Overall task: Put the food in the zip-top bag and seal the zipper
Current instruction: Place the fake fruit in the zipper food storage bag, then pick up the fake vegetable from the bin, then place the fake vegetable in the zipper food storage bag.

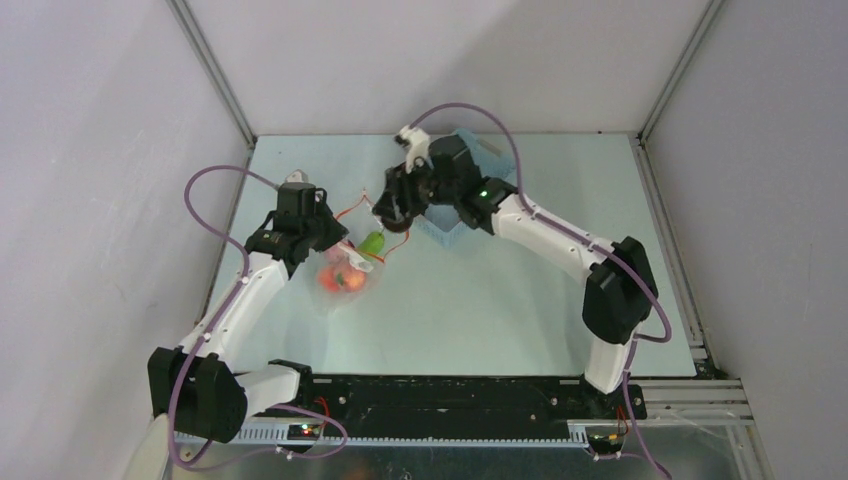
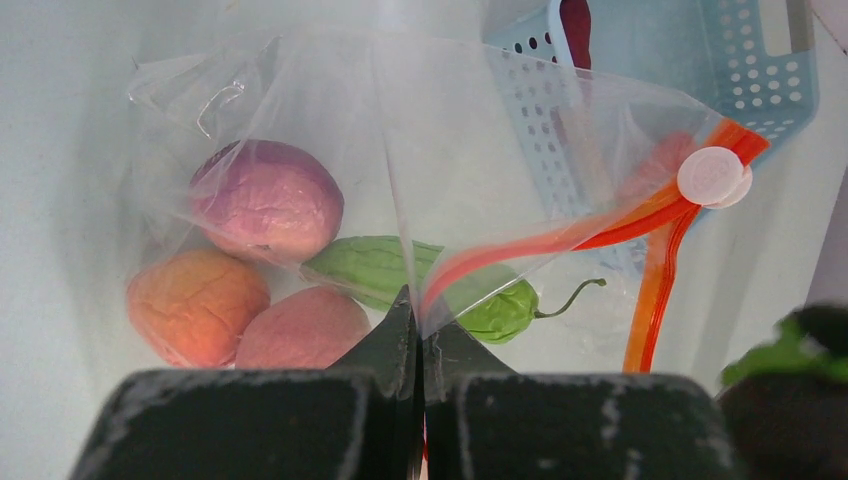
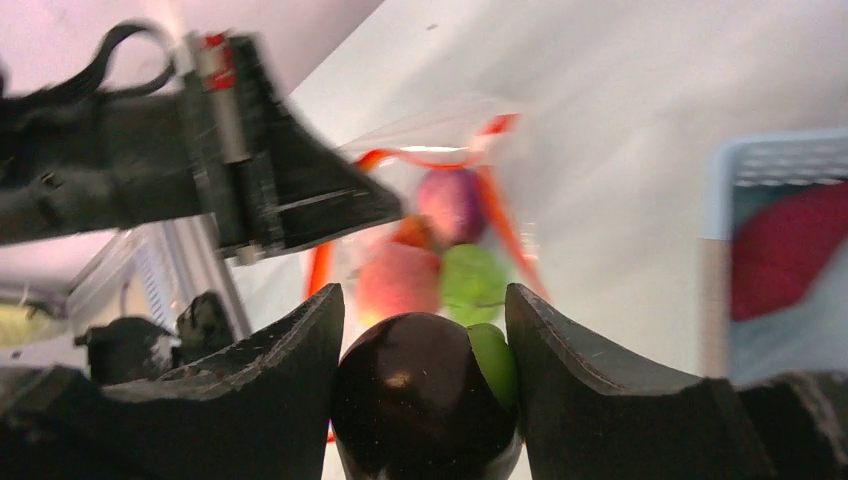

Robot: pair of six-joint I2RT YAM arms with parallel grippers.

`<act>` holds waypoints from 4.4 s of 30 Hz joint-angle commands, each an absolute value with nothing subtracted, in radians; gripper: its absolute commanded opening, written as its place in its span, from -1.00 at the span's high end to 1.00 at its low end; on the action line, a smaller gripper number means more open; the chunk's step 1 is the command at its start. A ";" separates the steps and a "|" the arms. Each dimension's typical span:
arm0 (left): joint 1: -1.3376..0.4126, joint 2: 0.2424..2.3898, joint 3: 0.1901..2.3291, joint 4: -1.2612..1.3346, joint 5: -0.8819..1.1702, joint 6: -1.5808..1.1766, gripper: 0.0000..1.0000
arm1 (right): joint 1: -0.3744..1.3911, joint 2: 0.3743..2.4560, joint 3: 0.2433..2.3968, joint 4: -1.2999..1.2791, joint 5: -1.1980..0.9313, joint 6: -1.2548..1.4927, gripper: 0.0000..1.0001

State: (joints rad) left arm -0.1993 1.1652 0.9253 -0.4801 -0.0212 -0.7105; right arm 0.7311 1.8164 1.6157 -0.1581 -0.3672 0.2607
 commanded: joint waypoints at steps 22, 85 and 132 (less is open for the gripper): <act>-0.190 1.121 0.909 -0.436 0.085 -0.738 1.00 | 0.797 1.799 1.656 -0.129 -0.321 0.296 -0.99; -0.187 1.056 0.881 -0.469 -0.085 -0.726 1.00 | 0.615 2.348 2.013 -0.599 0.042 0.460 -0.34; -0.188 1.047 0.884 -0.419 -0.041 -0.761 1.00 | 0.948 1.751 1.611 -0.472 0.039 0.076 0.06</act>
